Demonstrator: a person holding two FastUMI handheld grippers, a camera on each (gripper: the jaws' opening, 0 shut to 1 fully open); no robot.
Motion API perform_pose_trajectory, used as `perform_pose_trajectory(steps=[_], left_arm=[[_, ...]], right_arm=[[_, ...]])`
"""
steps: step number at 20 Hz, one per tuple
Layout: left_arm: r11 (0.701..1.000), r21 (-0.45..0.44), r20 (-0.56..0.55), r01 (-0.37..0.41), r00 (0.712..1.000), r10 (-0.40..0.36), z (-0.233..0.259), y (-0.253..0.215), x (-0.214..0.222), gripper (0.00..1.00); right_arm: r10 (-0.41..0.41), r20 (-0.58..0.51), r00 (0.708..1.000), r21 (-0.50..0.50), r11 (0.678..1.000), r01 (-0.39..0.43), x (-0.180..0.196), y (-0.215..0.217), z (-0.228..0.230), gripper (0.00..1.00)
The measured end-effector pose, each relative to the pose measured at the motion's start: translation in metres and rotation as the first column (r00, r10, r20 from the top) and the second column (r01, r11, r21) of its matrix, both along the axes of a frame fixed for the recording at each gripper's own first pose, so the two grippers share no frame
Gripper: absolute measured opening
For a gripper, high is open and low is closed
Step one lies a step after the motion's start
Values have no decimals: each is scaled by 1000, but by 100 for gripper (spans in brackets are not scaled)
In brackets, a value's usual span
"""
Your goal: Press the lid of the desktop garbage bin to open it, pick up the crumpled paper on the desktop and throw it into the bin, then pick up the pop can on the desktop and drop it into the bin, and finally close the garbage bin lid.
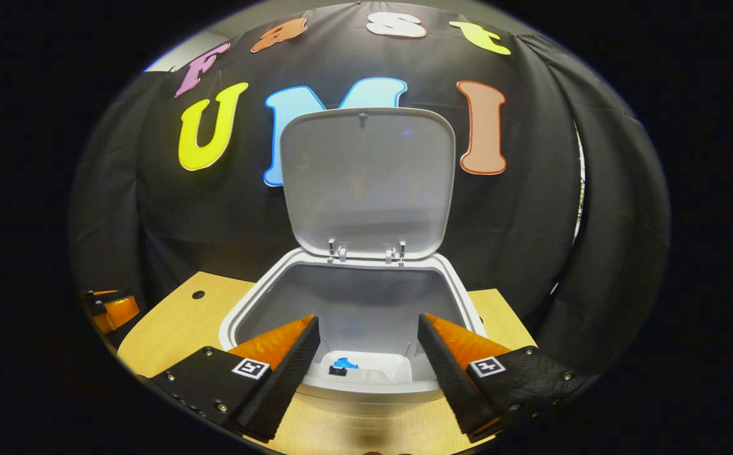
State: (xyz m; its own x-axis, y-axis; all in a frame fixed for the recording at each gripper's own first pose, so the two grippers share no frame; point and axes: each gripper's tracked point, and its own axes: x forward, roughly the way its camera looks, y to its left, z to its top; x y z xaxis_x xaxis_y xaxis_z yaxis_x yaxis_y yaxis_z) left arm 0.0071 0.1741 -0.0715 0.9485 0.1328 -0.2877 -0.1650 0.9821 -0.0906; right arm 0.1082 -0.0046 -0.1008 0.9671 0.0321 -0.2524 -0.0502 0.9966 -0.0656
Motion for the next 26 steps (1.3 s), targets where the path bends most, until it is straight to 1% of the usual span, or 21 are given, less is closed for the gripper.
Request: perform_pose_trajectory(steps=[1,2,5,7,8,10,11,12,13,14,15,16,17,19,20,21,22,23,24,25,26], left_arm=[[1000,1,0,2,1000,-2,0,-1,0,85],[1000,-1,1,5,1000,-5,0,-2,1,86],[1000,-2,4,16,1000,-16,2,-6,1,85],[1000,-8,7,23,1000,-23,3,-8,1,86],[1000,-10,7,23,1000,-23,3,-8,0,82],[1000,-15,7,24,1000,-23,2,-8,0,86],[1000,-16,7,23,1000,-23,4,-7,-1,80],[1000,-15,7,22,1000,-22,4,-6,-2,82],[1000,-13,7,20,1000,-20,4,-5,-2,83],[1000,-14,10,15,1000,-15,6,-2,-3,86],[1000,-13,10,10,1000,-10,7,2,-4,83],[1000,-10,10,7,1000,-7,7,3,-4,82],[1000,-11,9,5,1000,-5,5,4,-4,82],[1000,-21,6,-5,1000,5,4,7,-6,82],[1000,-25,4,-9,1000,9,3,8,-7,85],[1000,-29,3,-13,1000,13,1,9,-8,82],[999,-31,1,-20,1000,20,0,11,-9,82],[999,-32,0,-23,1000,23,0,12,-9,83],[999,-30,-3,-30,1000,30,-2,15,-10,86],[999,-28,-5,-36,999,36,-2,18,-11,83],[999,-26,-9,-42,999,42,-4,20,-11,86]], right_arm=[[3,16,1000,-6,1000,-3,-3,2,7,99],[6,28,1000,-6,1000,-5,-2,3,13,98],[3,79,997,8,1000,-3,0,5,39,98],[4,130,992,8,1000,-5,5,6,66,98],[5,155,988,-5,1000,-5,10,6,79,98],[8,179,984,-10,1000,-7,14,6,93,96],[9,202,979,-15,1000,-6,17,5,106,96],[12,218,976,-26,1000,-7,20,6,115,98],[15,228,974,-33,999,-7,22,6,122,98],[19,248,969,-44,999,-8,28,5,136,98],[12,269,963,-51,999,2,34,2,153,98],[13,282,959,-53,999,3,38,1,163,98],[12,291,957,-59,998,6,39,1,169,96],[10,318,948,-71,997,13,49,-3,192,98],[10,335,942,-72,997,15,53,-4,205,98],[11,343,939,-72,997,15,56,-3,211,98],[14,355,935,-76,997,14,59,-2,218,98],[17,360,933,-81,997,13,63,-1,223,98],[24,363,931,-85,996,8,67,2,227,96],[29,365,930,-84,996,2,71,4,229,96],[30,366,930,-78,997,-1,76,6,232,97]])
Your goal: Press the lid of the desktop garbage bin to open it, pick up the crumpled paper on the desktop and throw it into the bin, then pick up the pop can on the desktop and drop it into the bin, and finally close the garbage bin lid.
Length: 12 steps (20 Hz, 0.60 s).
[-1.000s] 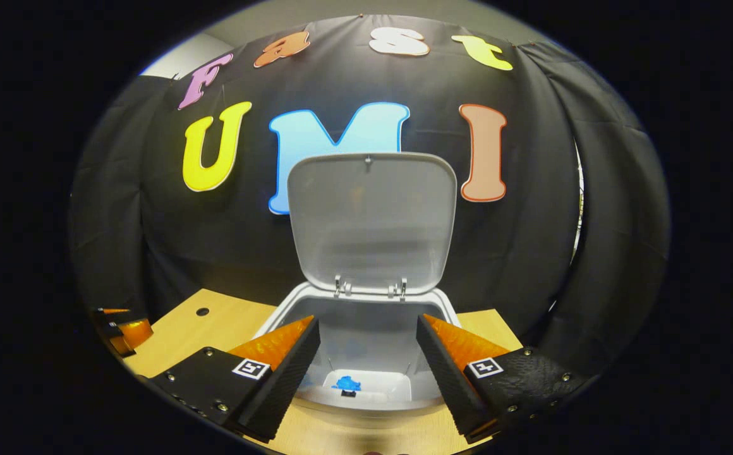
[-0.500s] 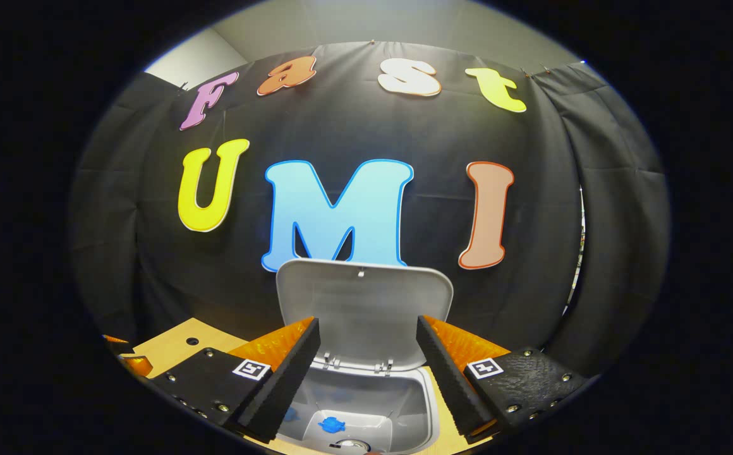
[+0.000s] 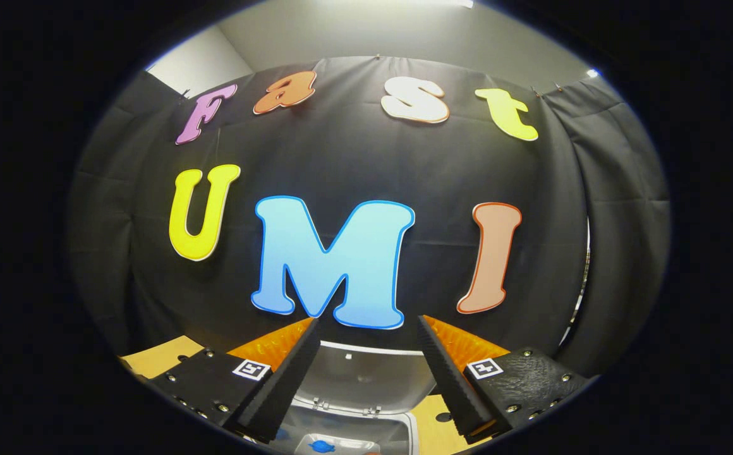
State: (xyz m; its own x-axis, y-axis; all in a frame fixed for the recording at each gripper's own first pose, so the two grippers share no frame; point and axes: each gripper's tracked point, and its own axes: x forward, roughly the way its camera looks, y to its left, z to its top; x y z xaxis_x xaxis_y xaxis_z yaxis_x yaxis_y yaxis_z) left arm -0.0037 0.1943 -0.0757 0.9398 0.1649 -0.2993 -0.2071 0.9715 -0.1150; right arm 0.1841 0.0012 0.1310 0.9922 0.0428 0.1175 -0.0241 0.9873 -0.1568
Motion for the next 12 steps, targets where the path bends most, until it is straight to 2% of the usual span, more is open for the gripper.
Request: perform_pose_trajectory(steps=[2,6,7,10,12], left_arm=[[1000,-2,-7,-13,1000,13,-3,5,-2,82],[999,-13,-21,-50,999,49,-9,16,-10,82],[998,-9,-15,-58,998,58,-7,19,-11,85],[998,0,-14,-66,998,66,-8,21,-11,80],[999,-5,-2,-46,999,46,-3,11,-7,80]], right_arm=[[-5,-13,1000,8,1000,5,13,2,1,97],[-8,-34,999,19,1000,9,32,5,-1,97],[-8,-49,999,25,1000,9,36,5,-6,97],[-7,-73,997,30,999,9,39,3,-13,97],[9,-102,995,51,999,-4,31,4,-18,98]])
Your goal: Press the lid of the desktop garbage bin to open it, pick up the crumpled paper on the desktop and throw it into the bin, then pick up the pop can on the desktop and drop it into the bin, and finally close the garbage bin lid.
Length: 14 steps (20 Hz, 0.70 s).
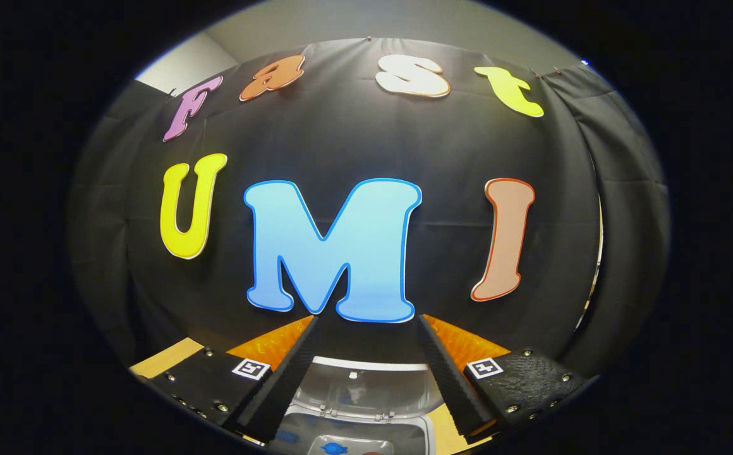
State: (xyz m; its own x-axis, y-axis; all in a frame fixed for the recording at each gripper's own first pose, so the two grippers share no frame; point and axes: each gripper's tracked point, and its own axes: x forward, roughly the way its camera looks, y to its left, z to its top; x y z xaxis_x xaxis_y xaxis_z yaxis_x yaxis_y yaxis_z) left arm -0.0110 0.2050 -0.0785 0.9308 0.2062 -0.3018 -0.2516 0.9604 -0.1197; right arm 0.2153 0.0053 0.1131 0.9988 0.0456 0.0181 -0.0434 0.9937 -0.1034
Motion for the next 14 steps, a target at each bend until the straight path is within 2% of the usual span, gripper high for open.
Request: perform_pose_trajectory(steps=[6,9,14], left_arm=[[998,20,20,56,998,-56,7,-26,3,79],[998,17,22,66,998,-66,8,-31,-1,83],[997,11,23,76,997,-76,10,-37,-11,81]], right_arm=[[21,-36,999,64,998,-19,-34,1,-18,98],[20,-49,999,59,998,-17,-55,3,-33,96],[20,-171,985,62,998,-10,-84,7,-96,98]])
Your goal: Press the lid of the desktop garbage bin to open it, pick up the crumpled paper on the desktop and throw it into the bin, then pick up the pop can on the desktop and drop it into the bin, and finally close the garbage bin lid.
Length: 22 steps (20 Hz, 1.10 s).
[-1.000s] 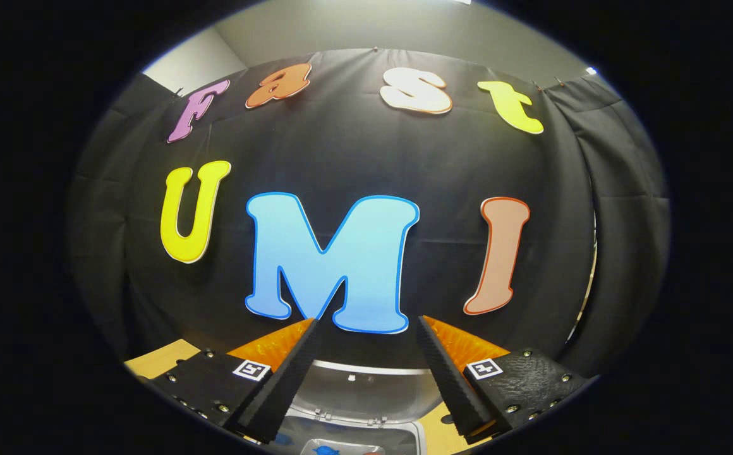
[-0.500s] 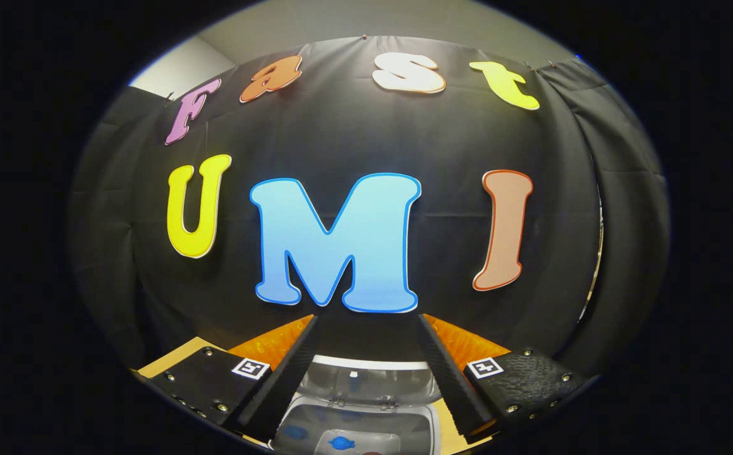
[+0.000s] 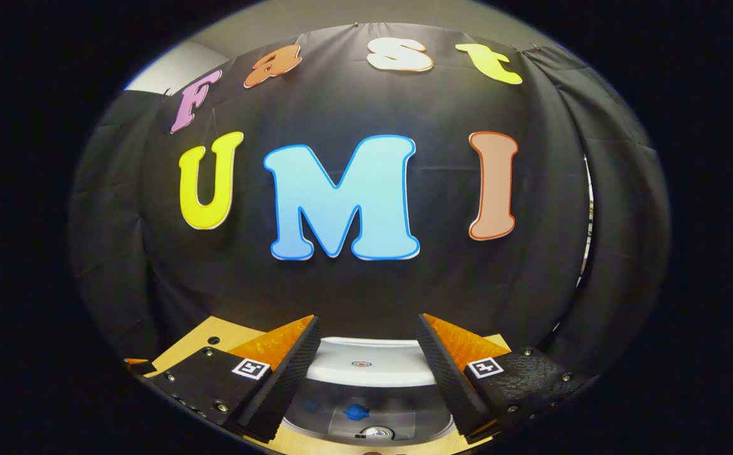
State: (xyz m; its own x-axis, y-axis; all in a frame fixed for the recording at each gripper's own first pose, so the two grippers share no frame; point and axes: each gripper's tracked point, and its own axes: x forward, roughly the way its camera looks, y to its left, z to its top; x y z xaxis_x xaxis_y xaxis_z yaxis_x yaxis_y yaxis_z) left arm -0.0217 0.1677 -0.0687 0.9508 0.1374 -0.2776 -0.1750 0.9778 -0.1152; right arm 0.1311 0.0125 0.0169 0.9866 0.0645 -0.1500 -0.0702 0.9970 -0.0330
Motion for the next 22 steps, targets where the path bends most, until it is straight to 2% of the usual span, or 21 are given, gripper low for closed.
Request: perform_pose_trajectory(steps=[4,5,7,11,19,22], left_arm=[[1000,2,-1,-5,1000,5,1,1,-6,83],[1000,-1,-5,-6,1000,6,-1,0,-8,80],[1000,-3,-9,-1,1000,1,-2,-4,-8,80],[1000,1,-14,0,1000,0,-4,-6,-9,80],[1000,-8,-29,12,1000,-13,-12,-15,-2,80],[1000,-13,-28,23,999,-23,-13,-23,2,79]], right_arm=[[-2,-79,997,4,1000,3,-12,-1,-43,98],[-4,-93,996,9,1000,5,-15,-1,-51,98],[-7,-129,992,-5,1000,7,-19,-1,-71,98],[-9,-162,987,-26,1000,5,-23,0,-92,98],[-11,-136,991,-26,1000,8,-23,-1,-97,99],[-13,-68,998,-20,1000,12,-25,-1,-98,99]])
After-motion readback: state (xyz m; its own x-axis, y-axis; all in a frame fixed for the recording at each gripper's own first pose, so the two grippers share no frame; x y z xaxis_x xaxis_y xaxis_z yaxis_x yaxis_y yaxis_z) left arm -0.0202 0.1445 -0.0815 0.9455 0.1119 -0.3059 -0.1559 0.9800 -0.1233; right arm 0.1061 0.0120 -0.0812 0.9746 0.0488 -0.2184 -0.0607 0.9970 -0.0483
